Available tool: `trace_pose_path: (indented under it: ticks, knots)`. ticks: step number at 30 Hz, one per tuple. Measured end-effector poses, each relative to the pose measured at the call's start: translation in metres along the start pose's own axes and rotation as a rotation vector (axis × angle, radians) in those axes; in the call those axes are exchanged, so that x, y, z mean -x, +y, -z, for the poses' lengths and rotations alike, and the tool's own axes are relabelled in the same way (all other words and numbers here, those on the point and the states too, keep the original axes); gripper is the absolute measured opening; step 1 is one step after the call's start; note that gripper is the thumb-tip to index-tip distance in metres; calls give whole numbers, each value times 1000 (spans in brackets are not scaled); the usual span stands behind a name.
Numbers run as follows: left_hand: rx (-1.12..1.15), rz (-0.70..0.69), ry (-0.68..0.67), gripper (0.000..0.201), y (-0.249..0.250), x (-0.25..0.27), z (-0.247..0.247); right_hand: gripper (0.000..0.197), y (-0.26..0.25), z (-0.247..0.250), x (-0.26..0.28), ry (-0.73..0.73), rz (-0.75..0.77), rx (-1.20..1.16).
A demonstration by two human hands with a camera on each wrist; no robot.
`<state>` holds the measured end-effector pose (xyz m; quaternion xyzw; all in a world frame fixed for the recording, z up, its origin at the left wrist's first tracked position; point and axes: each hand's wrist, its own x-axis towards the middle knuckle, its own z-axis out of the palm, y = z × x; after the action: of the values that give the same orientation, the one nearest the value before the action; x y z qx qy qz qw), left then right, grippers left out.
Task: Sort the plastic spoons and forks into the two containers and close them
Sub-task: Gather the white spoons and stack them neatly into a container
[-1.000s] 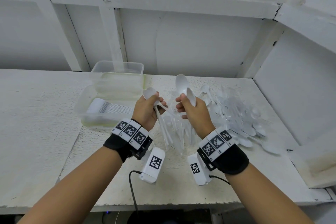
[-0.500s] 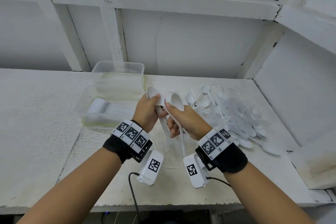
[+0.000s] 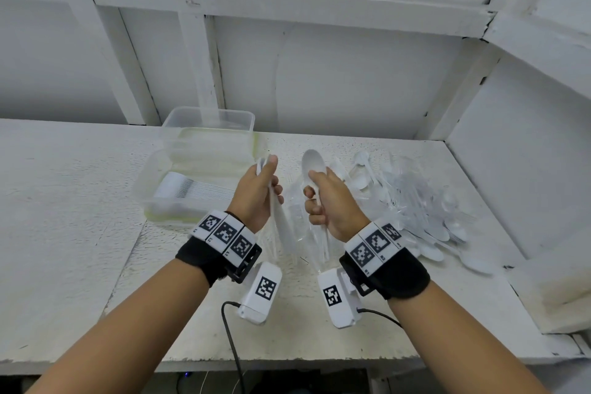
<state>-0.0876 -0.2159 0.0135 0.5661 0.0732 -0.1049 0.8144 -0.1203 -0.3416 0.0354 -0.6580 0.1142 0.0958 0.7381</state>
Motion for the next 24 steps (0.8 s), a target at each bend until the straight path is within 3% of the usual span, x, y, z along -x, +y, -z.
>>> trace_pose_path:
  ticks: [6, 12, 15, 18, 22, 24]
  knots:
    - [52, 37, -153, 31, -4, 8, -6, 23, 12, -8, -7, 24, 154, 349]
    - [141, 94, -179, 32, -1, 16, -8, 39, 12, -8, -8, 43, 113, 305]
    - [58, 30, -170, 11, -1, 20, -10, 33, 14, -10, -12, 39, 44, 378]
    - [42, 6, -95, 13, -1, 19, -8, 55, 19, -11, -15, 78, 12, 410]
    - [65, 27, 50, 14, 6, 12, -3, 38, 19, -14, -3, 104, 236, 555]
    - [150, 85, 93, 8, 12, 7, 1, 41, 22, -18, 4, 28, 377, 692]
